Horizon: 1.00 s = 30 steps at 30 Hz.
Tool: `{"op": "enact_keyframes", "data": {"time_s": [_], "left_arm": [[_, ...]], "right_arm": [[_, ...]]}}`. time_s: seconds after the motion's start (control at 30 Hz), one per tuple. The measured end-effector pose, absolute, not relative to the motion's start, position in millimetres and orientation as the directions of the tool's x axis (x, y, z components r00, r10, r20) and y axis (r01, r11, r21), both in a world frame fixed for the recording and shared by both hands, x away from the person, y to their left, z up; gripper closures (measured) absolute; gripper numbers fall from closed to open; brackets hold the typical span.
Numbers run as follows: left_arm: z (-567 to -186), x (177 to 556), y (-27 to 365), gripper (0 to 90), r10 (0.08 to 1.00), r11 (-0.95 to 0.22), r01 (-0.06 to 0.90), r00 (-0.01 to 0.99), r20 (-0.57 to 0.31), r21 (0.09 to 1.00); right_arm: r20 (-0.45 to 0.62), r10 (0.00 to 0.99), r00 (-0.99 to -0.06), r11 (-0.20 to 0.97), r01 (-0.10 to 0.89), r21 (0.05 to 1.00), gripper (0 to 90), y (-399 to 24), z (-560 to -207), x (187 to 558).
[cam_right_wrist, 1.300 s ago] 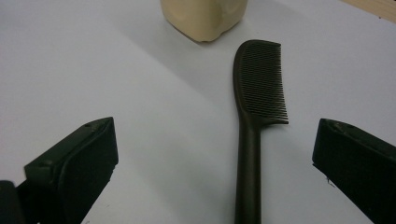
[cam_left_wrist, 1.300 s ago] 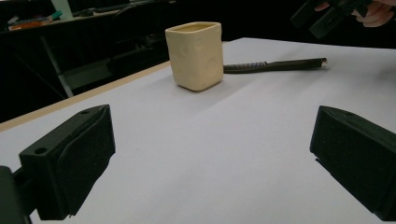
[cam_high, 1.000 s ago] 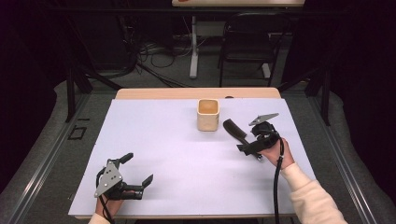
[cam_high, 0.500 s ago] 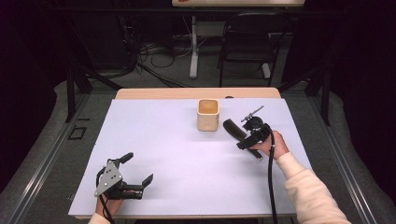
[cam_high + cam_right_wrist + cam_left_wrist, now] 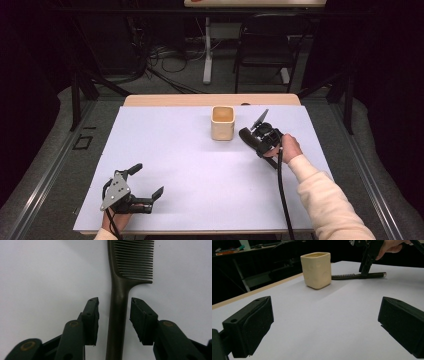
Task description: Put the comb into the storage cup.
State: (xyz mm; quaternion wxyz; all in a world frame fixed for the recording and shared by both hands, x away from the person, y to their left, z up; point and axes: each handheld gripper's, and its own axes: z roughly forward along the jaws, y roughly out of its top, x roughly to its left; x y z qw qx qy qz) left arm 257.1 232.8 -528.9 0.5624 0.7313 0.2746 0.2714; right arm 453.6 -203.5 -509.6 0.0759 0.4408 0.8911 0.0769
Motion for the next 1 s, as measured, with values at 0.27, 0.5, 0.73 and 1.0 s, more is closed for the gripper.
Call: {"op": "enact_keyframes", "data": {"time_s": [0.27,0.5,0.73,1.0], "left_arm": [[-528.7,257.6,232.4,0.2,0.703,-0.218,0.097,0.706,0.088,0.971],[-528.8,258.2,231.1,0.2,0.700,-0.223,0.096,0.708,0.091,0.970],[-528.9,258.4,230.4,0.2,0.699,-0.225,0.098,0.710,0.090,0.969],[-528.9,258.8,231.2,0.2,0.697,-0.226,0.098,0.711,0.091,0.969]], "right_arm": [[-0.065,0.808,-0.585,0.587,0.792,0.171,65.0,-203.5,-516.5,459.1],[-0.050,0.827,-0.560,0.559,0.811,0.170,68.5,-205.1,-522.5,461.1],[-0.025,0.842,-0.538,0.534,0.828,0.172,71.7,-208.8,-526.8,462.8],[0.002,0.856,-0.517,0.507,0.841,0.189,72.6,-212.0,-526.3,462.7]]}}
